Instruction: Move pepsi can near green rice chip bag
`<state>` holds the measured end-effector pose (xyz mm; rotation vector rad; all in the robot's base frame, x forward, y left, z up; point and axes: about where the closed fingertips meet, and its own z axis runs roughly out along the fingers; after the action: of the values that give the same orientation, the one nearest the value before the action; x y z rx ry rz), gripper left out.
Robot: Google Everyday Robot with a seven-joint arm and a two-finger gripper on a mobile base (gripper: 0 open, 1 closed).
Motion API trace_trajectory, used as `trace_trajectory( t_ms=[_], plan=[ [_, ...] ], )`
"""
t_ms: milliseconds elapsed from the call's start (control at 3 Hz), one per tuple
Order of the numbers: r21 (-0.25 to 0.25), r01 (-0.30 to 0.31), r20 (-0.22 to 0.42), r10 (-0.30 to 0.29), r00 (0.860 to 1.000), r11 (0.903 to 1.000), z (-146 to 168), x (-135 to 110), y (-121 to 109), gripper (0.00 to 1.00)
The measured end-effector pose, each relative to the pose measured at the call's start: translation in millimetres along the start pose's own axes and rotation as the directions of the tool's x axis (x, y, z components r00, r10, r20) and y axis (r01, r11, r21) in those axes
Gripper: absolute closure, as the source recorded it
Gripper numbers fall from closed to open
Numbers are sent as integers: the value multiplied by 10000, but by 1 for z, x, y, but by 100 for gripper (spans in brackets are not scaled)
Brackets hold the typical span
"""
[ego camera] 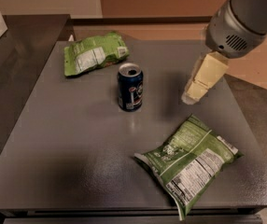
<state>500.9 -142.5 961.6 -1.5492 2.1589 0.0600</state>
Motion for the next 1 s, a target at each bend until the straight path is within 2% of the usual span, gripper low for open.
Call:
trace_trajectory(
  t_ms=[667, 1000],
  plan=[
    [-861, -27, 1562, 162, 9876, 9963, 52, -63, -3, 0],
    [-1260, 23, 2032, 236, 9788, 9920, 75, -87, 2, 0]
  ],
)
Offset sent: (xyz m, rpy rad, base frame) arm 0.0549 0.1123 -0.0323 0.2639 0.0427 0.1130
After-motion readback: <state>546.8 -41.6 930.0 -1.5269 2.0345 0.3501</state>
